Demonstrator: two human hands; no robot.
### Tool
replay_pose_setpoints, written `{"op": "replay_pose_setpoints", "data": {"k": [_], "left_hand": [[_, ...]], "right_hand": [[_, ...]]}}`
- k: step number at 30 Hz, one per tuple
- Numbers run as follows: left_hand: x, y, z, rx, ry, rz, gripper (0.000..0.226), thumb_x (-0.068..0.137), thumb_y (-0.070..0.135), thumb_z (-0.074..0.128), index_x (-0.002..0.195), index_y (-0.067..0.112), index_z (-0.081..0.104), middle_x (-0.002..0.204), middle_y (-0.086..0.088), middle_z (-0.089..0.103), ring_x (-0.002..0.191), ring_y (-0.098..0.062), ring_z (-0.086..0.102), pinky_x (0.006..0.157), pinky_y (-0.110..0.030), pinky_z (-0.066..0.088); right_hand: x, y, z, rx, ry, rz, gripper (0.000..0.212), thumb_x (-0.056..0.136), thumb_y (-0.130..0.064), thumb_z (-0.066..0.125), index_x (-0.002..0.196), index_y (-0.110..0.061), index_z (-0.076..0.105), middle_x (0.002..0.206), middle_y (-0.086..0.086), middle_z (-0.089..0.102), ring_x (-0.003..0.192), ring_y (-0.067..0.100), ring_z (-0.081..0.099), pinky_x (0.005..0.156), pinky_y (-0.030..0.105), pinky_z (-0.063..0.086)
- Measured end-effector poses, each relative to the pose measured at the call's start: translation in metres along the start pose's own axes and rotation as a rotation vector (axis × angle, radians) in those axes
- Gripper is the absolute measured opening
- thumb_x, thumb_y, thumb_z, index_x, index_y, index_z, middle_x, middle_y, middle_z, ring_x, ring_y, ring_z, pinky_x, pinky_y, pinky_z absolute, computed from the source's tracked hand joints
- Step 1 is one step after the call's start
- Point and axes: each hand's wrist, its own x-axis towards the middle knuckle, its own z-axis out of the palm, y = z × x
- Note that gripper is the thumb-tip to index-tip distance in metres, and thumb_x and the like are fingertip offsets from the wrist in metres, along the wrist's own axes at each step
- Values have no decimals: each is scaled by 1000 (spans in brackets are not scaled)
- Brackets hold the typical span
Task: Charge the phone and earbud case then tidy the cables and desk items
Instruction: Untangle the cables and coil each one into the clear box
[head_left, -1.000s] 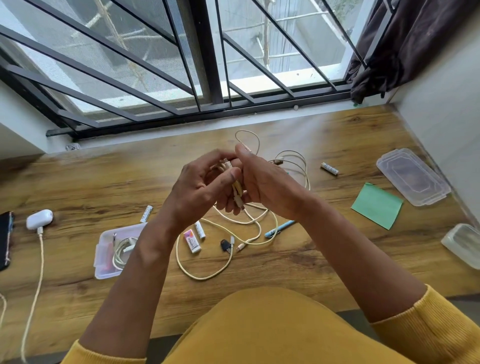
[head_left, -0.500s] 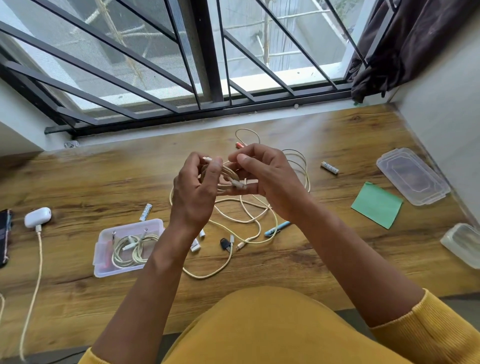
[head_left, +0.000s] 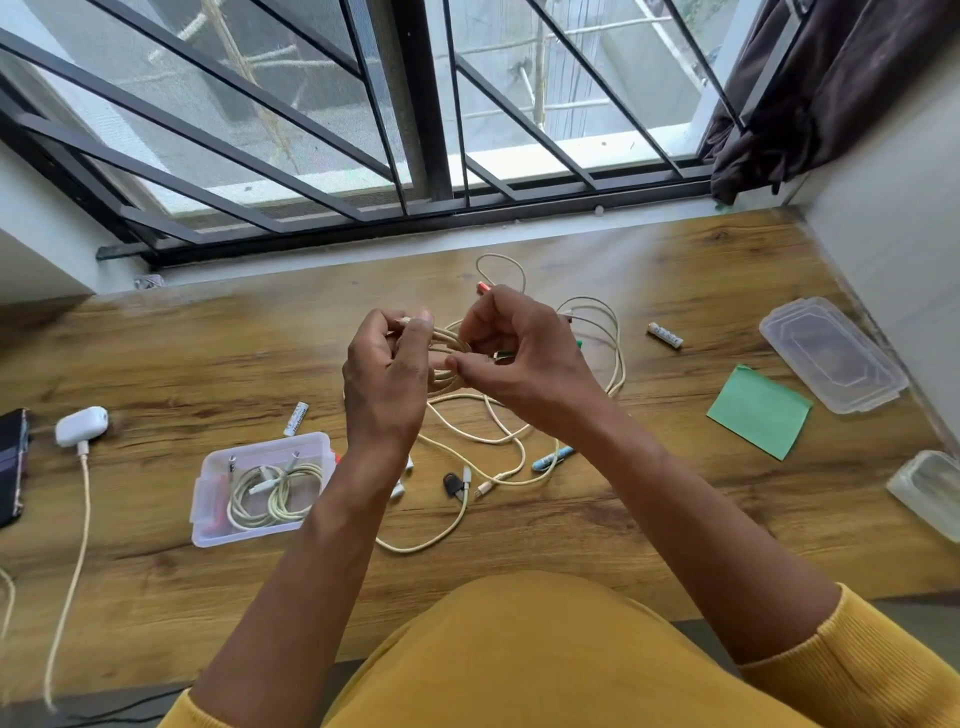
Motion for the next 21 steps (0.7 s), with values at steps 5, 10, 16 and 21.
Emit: {"op": "replay_pose_setpoints", "data": {"k": [5,10,16,21], "left_hand": [[2,-4,1,54,-13,54,15,93,38,57,93,25,66,59,1,67,62,-21,70,75,-56,62],[7,-11,-3,268,-51,327,32,108,31,52,80,18,60,63,3,61,55,-4,63,53,-30,43],[8,-18,-3,272,-22,381,46,110,40,44,77,13,61,60,0,64,54,-11,65,54,-42,52],[7,-18,2,245,47,361,54,112,34,48,69,3,55,58,-12,53,53,-27,51,52,-51,41]], "right_hand": [[-2,6,1,62,22,35,24,82,-13,86,90,-17,65,82,4,72,78,24,74,71,52,63],[-5,8,-1,314,3,101,21,85,-7,85,94,-5,65,82,19,74,77,36,78,71,58,65],[-6,2,0,340,31,87,17,87,0,82,94,2,66,84,21,76,76,33,79,69,49,66],[-6,0,0,388,26,104,17,90,1,78,94,9,64,86,27,75,74,37,78,63,37,65]]}}
